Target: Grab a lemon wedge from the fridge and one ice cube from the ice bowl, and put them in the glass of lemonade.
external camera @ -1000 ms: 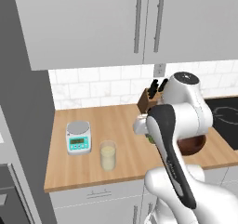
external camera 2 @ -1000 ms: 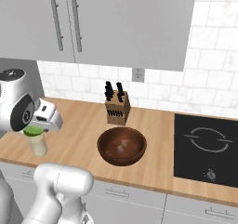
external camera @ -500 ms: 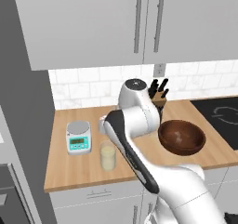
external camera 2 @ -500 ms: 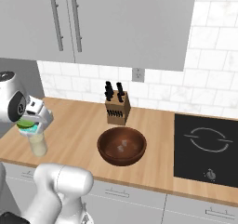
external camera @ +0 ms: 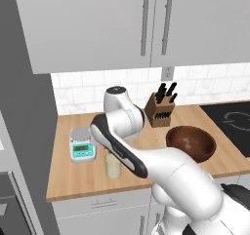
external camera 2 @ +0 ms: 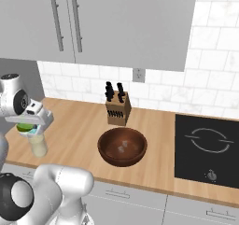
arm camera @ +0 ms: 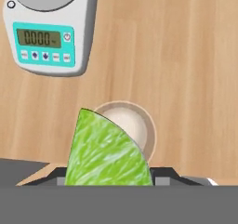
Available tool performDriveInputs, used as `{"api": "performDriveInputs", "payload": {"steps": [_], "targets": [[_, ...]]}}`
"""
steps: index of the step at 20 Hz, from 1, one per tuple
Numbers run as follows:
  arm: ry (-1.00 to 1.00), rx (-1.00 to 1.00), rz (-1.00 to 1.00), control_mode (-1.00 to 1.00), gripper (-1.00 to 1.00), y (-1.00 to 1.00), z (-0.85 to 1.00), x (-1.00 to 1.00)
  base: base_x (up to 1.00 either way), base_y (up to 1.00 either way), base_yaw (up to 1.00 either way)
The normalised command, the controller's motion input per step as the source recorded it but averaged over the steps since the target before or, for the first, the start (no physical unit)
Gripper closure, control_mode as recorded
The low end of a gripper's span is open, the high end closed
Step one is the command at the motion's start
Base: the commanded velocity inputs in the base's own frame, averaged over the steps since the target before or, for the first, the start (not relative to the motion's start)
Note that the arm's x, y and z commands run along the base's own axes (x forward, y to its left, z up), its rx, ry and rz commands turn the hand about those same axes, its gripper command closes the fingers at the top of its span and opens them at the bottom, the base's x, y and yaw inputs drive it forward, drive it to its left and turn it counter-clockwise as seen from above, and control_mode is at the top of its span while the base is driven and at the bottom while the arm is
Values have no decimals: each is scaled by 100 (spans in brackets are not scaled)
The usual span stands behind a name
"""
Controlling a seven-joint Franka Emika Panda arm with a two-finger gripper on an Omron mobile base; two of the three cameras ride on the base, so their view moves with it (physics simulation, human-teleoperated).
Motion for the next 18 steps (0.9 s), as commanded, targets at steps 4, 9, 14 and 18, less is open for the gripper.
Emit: {"api": "performDriveInputs", "payload": {"steps": [4,9,14,18], "targets": [[1,-1,0,-100,100,4,-18,2,0,0,0],[1,0,0,-100,100,1,-10,14,0,0,0],[0,0,0,-100,100,2,0,17,0,0,0],[-4,2,0,-100,100,-14,0,-6,0,0,0]]}}
